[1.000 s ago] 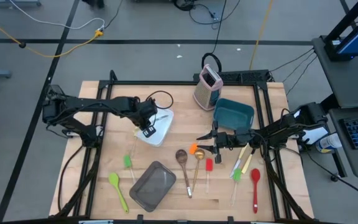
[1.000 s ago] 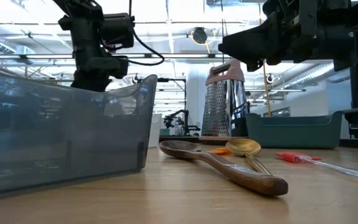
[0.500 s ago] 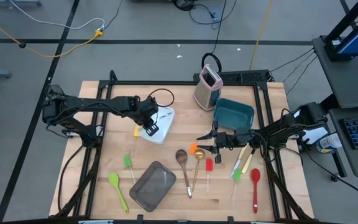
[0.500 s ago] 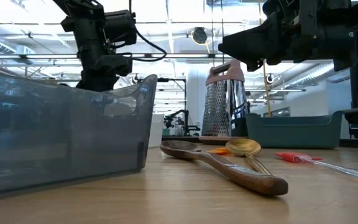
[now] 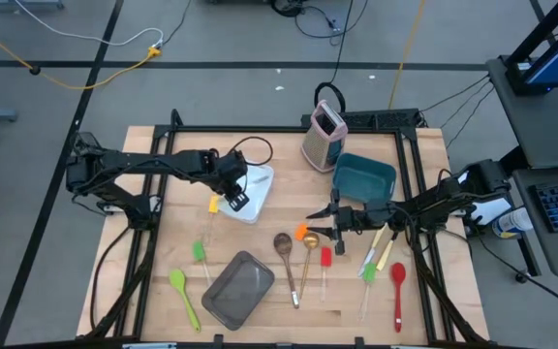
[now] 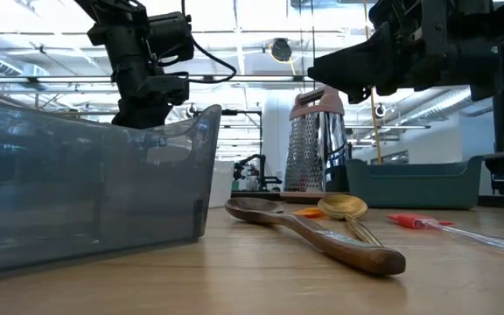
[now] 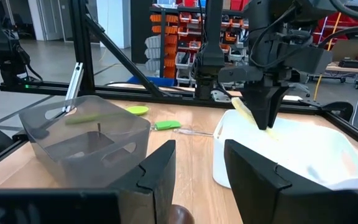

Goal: Pick & Place Kitchen Items
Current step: Put the left white table knife into the white bin

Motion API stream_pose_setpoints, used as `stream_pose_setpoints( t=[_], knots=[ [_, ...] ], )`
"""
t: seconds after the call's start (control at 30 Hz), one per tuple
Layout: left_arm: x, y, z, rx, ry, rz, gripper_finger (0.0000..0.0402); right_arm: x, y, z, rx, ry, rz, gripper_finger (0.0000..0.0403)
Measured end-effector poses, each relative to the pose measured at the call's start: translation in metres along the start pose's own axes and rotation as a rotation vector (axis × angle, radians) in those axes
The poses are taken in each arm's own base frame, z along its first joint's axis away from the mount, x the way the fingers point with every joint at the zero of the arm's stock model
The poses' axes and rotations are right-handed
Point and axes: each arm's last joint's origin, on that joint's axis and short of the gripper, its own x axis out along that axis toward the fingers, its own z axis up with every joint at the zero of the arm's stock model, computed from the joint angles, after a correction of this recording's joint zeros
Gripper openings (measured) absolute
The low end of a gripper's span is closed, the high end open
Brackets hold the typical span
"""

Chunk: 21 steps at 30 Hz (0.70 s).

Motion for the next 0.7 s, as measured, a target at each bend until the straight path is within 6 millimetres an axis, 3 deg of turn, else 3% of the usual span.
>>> stream_pose_setpoints(
  t=[0.37,0.7],
  knots=[
    [0.0,0.0,0.0,0.04,-0.003,0.006,0.0113,0.0,0.0,0.0,0.017,0.005,0.0,0.013],
    [-0.03,-0.004,-0.007,0.082,-0.069,-0.056,0.0113,0.0,0.0,0.0,0.032,0.005,0.0,0.013]
  ],
)
